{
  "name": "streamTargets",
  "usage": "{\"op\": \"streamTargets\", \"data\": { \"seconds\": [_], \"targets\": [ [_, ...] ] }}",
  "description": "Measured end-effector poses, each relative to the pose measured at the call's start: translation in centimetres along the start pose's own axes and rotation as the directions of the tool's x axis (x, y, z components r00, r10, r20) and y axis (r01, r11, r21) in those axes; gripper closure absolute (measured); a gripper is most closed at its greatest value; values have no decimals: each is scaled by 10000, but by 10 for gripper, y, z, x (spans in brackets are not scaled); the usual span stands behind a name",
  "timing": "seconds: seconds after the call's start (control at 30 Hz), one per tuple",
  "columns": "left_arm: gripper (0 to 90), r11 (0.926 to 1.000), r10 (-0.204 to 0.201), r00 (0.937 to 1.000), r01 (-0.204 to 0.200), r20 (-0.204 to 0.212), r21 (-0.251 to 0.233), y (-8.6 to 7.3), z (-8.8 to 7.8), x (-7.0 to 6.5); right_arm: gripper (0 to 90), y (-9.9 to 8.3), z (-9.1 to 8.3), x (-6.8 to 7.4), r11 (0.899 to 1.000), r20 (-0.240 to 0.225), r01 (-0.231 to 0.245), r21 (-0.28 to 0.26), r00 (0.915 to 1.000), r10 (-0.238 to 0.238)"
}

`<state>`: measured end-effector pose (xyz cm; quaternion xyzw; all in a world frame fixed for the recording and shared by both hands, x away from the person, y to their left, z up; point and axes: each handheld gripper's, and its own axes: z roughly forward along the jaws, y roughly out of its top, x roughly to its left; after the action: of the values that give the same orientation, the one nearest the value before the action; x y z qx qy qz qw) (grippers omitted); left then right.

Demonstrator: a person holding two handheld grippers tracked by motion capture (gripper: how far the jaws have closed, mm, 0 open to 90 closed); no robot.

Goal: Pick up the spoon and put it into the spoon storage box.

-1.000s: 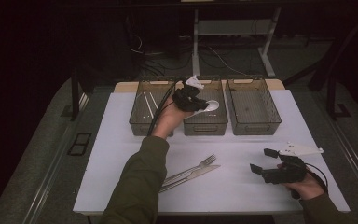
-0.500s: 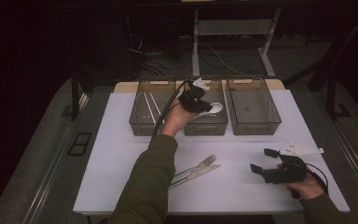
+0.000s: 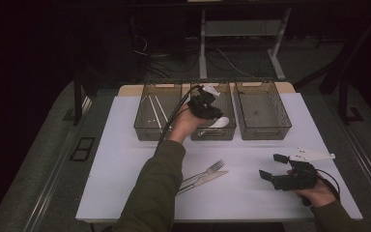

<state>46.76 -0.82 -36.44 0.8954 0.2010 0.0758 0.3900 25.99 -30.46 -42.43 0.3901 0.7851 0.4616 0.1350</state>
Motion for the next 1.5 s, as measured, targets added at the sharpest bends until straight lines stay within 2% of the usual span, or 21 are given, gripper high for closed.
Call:
{"op": "streamTargets", "data": {
  "seconds": [0.2,0.27,0.4,0.5,0.73,1.17,1.2,1.4,1.5],
  "targets": [
    [648,10000,33,10000,-33,20,-77,1,-9,-6,137,0,0,0,10000,4,-20,28,10000,20],
    [610,9997,24,10000,-24,-27,-234,1,-13,-10,137,0,0,0,10000,16,0,17,10000,0],
    [542,9978,-288,9993,303,258,-594,0,-23,-16,137,0,0,0,10000,-2,6,22,10000,-6],
    [488,9972,-352,9989,371,306,-654,-3,-29,-20,137,0,0,1,10000,6,-11,56,10000,11],
    [426,9932,-401,9983,443,411,-1072,-10,-46,-28,137,0,1,0,10000,60,42,66,10000,-42],
    [374,9886,-448,9973,527,583,-1413,-42,-66,-48,137,-1,1,-1,10000,51,10,75,10000,-11],
    [371,9900,-349,9979,421,554,-1348,-45,-68,-49,137,-1,1,-1,10000,71,1,85,10000,-1],
    [366,9867,-517,9971,595,551,-1516,-65,-76,-59,137,0,1,1,9999,96,81,83,9999,-82],
    [360,9856,-596,9969,668,507,-1552,-74,-81,-62,137,0,1,2,9999,38,-48,138,10000,47]
  ]
}}
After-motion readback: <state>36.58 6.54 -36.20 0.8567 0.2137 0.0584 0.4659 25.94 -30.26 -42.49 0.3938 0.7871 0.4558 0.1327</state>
